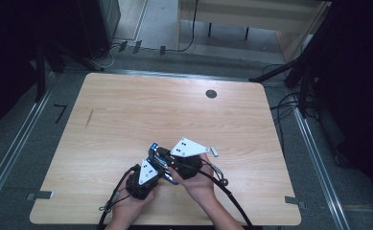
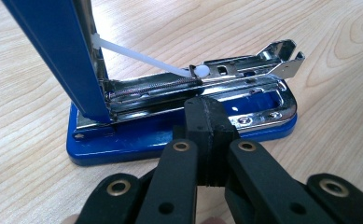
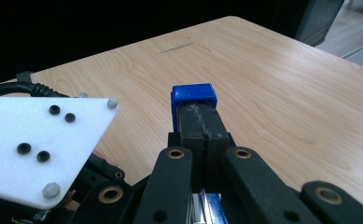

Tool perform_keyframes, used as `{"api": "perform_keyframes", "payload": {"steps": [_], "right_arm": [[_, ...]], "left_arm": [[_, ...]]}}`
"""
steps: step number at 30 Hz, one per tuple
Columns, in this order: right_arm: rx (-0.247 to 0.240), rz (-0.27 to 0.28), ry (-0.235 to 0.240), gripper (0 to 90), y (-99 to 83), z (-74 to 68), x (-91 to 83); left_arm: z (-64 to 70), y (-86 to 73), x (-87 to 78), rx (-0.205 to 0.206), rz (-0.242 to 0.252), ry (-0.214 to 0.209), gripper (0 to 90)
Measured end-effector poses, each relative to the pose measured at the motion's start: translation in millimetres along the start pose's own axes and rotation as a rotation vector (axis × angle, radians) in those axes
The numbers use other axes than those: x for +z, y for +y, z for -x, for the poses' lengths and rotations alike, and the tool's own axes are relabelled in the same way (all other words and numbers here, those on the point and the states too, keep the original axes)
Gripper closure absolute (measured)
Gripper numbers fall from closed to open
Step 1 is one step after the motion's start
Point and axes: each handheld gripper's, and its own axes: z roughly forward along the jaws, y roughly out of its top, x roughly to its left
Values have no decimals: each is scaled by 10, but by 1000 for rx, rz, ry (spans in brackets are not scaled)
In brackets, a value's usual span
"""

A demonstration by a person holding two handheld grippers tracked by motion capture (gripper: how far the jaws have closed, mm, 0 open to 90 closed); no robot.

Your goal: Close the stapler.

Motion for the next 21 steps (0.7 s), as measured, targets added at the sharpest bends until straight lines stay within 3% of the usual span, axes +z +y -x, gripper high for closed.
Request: {"api": "perform_keyframes", "payload": {"steps": [21], "right_arm": [[-7,11,11,900,101,-6,186]], "left_arm": [[-3,1,0,6,0,2,900]]}}
